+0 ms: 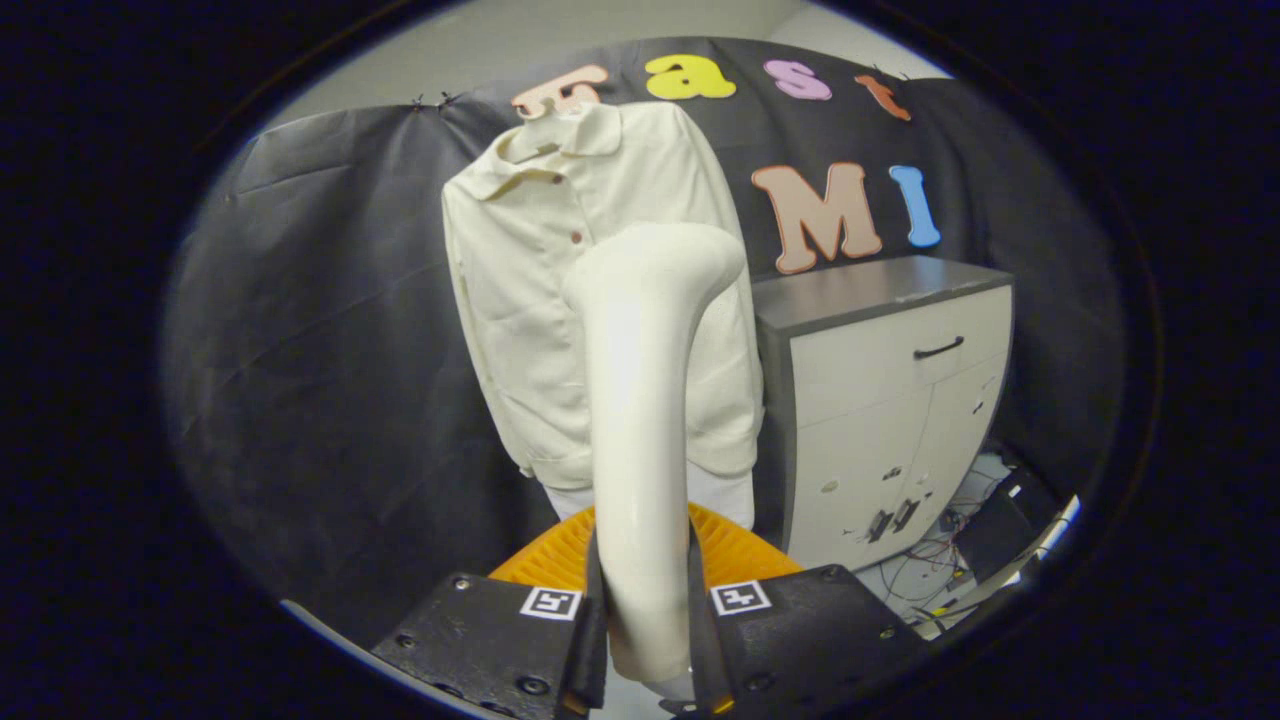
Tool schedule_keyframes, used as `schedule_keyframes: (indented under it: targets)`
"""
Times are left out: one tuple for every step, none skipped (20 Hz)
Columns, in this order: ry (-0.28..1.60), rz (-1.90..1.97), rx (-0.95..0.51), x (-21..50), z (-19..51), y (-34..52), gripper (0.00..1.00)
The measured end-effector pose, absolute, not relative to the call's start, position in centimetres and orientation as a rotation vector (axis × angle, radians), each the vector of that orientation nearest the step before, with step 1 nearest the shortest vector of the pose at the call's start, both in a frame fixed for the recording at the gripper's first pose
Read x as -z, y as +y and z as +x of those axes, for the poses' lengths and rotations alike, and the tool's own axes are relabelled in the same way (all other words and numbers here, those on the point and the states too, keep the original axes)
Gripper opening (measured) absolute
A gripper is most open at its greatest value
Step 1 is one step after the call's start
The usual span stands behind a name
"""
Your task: Iron the clothes twice with a garment steamer, once on the left side and once on the right side.
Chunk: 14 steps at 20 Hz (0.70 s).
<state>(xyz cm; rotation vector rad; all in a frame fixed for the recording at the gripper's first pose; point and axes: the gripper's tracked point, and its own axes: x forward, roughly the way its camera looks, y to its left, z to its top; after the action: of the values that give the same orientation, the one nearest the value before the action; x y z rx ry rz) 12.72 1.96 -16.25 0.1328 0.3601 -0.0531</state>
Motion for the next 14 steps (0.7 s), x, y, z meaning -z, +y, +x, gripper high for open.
schedule_keyframes:
  targets:
    - [0.341,0.120,0.065,14.7,11.3,2.1,0.33]
    - [0.317,0.121,0.082,13.0,9.9,2.2,0.33]
    - [0.301,0.130,0.090,11.9,9.3,2.5,0.33]
    - [0.289,0.132,0.089,10.6,8.3,2.8,0.33]
    - [0.272,0.125,0.089,9.5,7.3,3.1,0.33]
    - [0.249,0.117,0.089,8.1,6.4,3.1,0.33]
    - [0.230,0.112,0.083,7.0,5.7,3.0,0.33]
    - [0.215,0.114,0.075,5.8,4.2,3.0,0.33]
    - [0.207,0.113,0.068,5.2,3.5,3.2,0.33]
    - [0.193,0.112,0.067,4.5,2.7,3.0,0.33]
    - [0.170,0.112,0.067,3.6,2.0,2.9,0.33]
    - [0.154,0.100,0.064,2.9,1.6,2.6,0.33]
    - [0.141,0.082,0.058,2.3,1.0,2.4,0.33]
    - [0.131,0.066,0.051,1.7,0.5,2.1,0.33]
